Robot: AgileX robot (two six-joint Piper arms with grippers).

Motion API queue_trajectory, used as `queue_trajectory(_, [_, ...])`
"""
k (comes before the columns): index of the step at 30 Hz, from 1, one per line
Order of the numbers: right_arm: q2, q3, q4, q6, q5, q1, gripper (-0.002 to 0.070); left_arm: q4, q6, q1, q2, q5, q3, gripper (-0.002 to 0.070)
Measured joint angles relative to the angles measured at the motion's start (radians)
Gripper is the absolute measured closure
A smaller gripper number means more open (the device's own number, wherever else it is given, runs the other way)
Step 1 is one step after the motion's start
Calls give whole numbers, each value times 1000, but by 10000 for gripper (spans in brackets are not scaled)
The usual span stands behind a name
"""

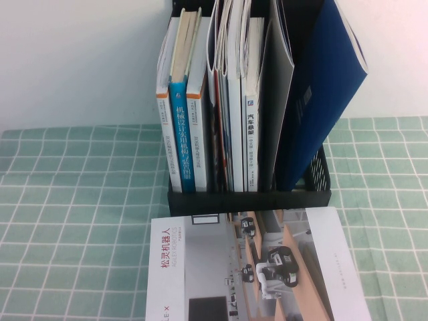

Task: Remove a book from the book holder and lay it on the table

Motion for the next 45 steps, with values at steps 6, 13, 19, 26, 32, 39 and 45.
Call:
queue_trajectory(6, [0, 0, 4, 0, 0, 0, 678, 1, 0, 0, 0, 0, 0, 676])
queue_trajectory(13, [0, 0, 4, 0, 0, 0, 678, 1, 0, 0, 0, 0, 0, 676])
queue_trajectory(19, [0, 0, 4, 0, 0, 0, 678, 1, 0, 0, 0, 0, 0, 676])
queue_trajectory(26, [0, 0, 4, 0, 0, 0, 678, 1, 0, 0, 0, 0, 0, 676])
queue_trajectory(32, [0, 0, 4, 0, 0, 21, 678, 1, 0, 0, 0, 0, 0, 676])
queue_trajectory(39, [0, 0, 4, 0, 0, 66, 678, 1, 0, 0, 0, 0, 0, 676])
queue_trajectory(45, [0, 0, 4, 0, 0, 66, 678, 1, 0, 0, 0, 0, 0, 676])
